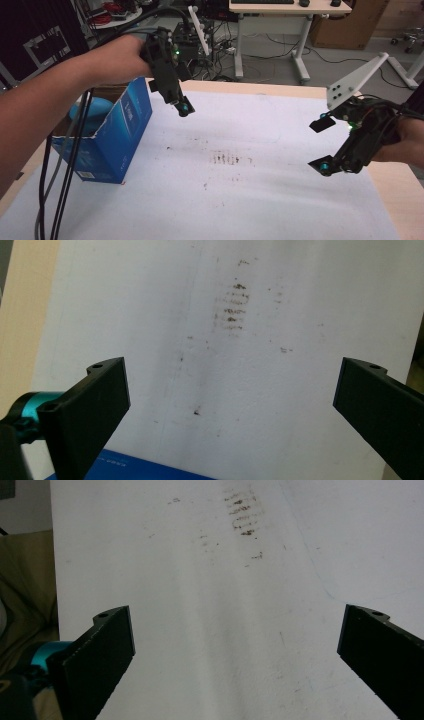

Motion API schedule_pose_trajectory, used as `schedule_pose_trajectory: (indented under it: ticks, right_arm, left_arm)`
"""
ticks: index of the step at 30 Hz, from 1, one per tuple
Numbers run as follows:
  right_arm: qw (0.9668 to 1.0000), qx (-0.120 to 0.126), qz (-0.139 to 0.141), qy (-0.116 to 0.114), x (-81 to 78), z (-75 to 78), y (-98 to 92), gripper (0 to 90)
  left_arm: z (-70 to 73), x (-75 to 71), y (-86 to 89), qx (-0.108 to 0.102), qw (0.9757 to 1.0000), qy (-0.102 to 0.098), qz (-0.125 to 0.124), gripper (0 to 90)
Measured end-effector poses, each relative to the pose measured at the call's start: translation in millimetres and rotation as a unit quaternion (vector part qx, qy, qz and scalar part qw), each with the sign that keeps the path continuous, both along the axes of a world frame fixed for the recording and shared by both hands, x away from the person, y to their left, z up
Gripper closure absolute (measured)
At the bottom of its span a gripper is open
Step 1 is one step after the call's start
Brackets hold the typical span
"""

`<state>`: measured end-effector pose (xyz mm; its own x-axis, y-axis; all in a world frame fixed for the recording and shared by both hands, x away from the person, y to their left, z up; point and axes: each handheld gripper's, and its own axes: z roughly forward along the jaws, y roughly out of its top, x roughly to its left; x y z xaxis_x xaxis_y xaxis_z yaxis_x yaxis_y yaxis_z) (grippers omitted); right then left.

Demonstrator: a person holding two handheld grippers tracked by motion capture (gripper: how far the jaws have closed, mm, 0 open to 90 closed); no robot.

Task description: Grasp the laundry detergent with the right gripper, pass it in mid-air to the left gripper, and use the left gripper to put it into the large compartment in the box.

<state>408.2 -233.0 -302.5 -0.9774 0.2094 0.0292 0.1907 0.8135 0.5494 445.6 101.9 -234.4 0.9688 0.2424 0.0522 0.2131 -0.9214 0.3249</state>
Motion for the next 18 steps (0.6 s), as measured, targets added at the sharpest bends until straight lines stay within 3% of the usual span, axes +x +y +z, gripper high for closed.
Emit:
schedule_pose_trajectory:
  ticks: [10, 18]
  right_arm:
    - [1.0000, -0.007, -0.002, -0.002, 0.7, -1.5, 10.4, 0.9]
    - [0.9999, -0.011, 0.012, 0.003, 1.3, -4.5, 20.9, 0.9]
  left_arm:
    - [-16.1, 7.6, -14.1, 0.012, 0.9994, 0.005, -0.032, 1.6]
    - [-24.8, 9.1, -21.7, 0.021, 0.9989, 0.011, -0.041, 1.6]
